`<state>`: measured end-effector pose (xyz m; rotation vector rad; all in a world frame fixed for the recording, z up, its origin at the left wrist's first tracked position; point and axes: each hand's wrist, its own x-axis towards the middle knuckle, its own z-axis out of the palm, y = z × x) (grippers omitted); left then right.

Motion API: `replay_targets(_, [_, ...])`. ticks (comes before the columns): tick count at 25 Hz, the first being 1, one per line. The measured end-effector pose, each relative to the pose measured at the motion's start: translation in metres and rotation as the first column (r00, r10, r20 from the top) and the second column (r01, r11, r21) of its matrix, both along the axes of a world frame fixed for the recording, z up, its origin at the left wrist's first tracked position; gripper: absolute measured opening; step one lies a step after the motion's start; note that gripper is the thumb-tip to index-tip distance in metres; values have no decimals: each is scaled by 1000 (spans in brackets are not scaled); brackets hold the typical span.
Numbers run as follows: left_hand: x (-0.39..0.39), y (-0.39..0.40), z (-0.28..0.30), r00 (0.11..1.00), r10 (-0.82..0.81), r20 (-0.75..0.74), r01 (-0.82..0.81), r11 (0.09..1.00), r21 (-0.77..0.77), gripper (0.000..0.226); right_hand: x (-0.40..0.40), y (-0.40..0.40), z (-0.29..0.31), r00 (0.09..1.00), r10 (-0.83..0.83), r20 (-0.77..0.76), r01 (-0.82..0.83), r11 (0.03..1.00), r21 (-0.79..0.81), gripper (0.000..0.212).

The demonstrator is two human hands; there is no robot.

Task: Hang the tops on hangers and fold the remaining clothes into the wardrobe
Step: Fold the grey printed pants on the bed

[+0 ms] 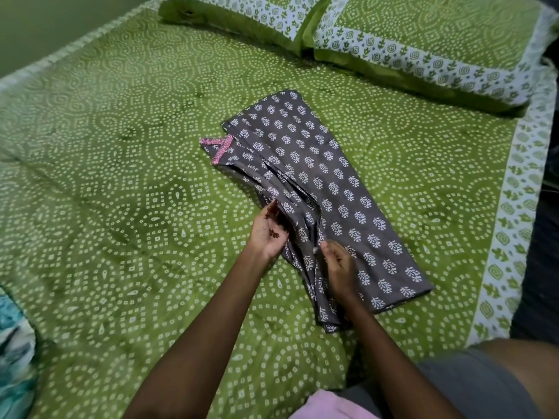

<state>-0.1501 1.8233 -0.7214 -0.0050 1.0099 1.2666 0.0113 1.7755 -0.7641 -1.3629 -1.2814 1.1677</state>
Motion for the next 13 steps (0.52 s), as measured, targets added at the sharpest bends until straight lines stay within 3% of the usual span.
replay_targets(3, [5,4,9,994,100,49,-98,994,-44,30,1,-1,-5,996,-4,93,4,1000,-7,28])
replay_targets(5, [3,10,15,985,125,119,-120,991,-52,34,0,-1,-3,995,-8,95,9,1000,-11,19])
replay_targets(7, [-4,19,25,985,109,137,-113,993,24,31,0,-1,0,993,-6,118,6,1000,-2,23])
replay_targets(10, [-20,42,39,988,152,21,-153,987,56,26,1,0,-4,990,-2,143,5,1000,-21,21])
replay_targets(13, [-51,52,61,962,232,-141,-234,972,-2,15,2,1,-10,986,12,165,-8,1000,-27,53])
